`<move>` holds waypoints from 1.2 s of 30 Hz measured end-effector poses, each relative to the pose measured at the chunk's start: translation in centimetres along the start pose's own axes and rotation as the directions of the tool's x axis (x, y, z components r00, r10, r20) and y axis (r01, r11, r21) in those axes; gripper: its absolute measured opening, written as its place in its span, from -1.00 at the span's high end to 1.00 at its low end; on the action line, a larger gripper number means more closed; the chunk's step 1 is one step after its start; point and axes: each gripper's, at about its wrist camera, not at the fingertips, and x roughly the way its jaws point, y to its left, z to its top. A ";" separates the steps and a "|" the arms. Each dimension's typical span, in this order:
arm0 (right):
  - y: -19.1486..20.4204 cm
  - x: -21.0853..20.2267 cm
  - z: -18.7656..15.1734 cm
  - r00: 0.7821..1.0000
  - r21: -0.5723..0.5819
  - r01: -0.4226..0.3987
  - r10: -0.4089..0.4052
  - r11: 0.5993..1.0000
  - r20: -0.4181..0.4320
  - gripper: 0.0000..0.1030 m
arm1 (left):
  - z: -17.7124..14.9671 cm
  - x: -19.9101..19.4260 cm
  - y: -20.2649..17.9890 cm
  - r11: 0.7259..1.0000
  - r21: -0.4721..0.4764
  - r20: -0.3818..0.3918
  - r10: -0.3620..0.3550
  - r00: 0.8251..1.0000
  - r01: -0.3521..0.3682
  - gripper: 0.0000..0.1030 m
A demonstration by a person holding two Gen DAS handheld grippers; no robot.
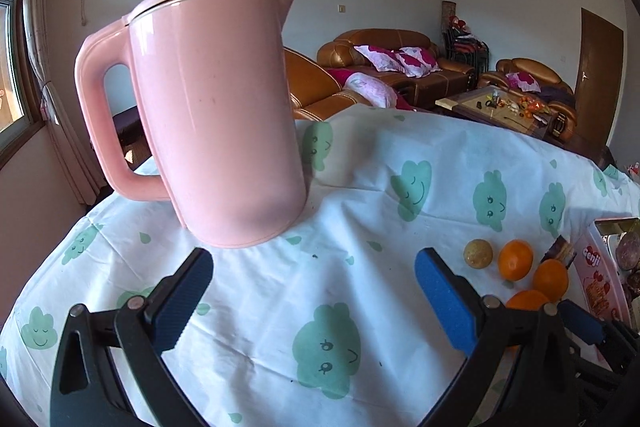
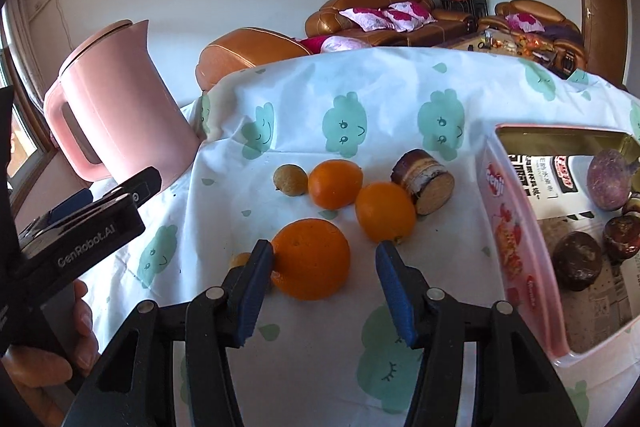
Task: Organize fruits
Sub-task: 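Grasp the large orange with the right tool while the left tool grasps a kiwi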
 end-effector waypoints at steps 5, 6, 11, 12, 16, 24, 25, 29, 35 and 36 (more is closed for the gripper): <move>1.1 1.6 0.5 0.999 -0.003 -0.024 0.024 1.000 -0.047 -0.08 | 0.1 -0.2 0.1 1.000 0.001 0.009 0.004 1.000 -0.004 -1.00; 1.1 1.9 0.5 0.998 0.010 -0.032 0.033 0.999 -0.057 -0.08 | 0.1 -0.2 0.1 1.000 -0.001 0.009 0.000 1.000 0.000 -1.00; -0.1 2.2 0.5 0.995 0.079 -0.060 0.065 0.995 -0.069 -0.04 | 0.0 -0.6 0.3 1.000 -0.005 0.016 -0.010 1.000 0.010 -1.00; -0.3 2.1 0.5 0.996 0.078 -0.053 0.059 0.996 -0.071 0.07 | 0.0 -0.7 0.3 1.000 -0.005 0.018 -0.011 1.000 0.011 -1.00; -0.6 1.5 0.2 0.994 0.068 -0.067 0.072 0.995 -0.076 0.08 | 0.0 -0.8 0.3 1.000 -0.002 0.022 -0.013 1.000 0.013 -1.00; -0.3 -1.5 -0.6 0.998 0.022 -0.052 0.052 0.998 0.028 0.08 | -0.1 -1.0 -0.1 1.000 0.015 0.037 -0.021 0.999 0.020 -1.00; -0.2 -2.3 -0.6 0.998 0.005 -0.041 0.041 0.999 0.055 0.08 | -0.1 -1.0 -0.2 1.000 0.019 0.039 -0.023 0.999 0.022 -1.00; 0.1 -5.2 -1.0 0.986 -0.060 0.035 -0.025 0.998 0.166 0.08 | -0.2 -1.2 -0.7 0.998 0.040 0.043 -0.047 0.998 0.046 -1.00; -0.7 -9.3 -1.9 0.950 -0.122 0.143 -0.102 0.982 0.296 0.08 | -0.1 -1.8 -1.0 0.991 0.066 0.058 -0.124 0.991 0.120 -0.95; -1.0 -9.8 -2.1 0.946 -0.124 0.154 -0.110 0.980 0.306 0.08 | -0.2 -1.9 -1.0 0.988 0.066 0.052 -0.143 0.988 0.140 -0.93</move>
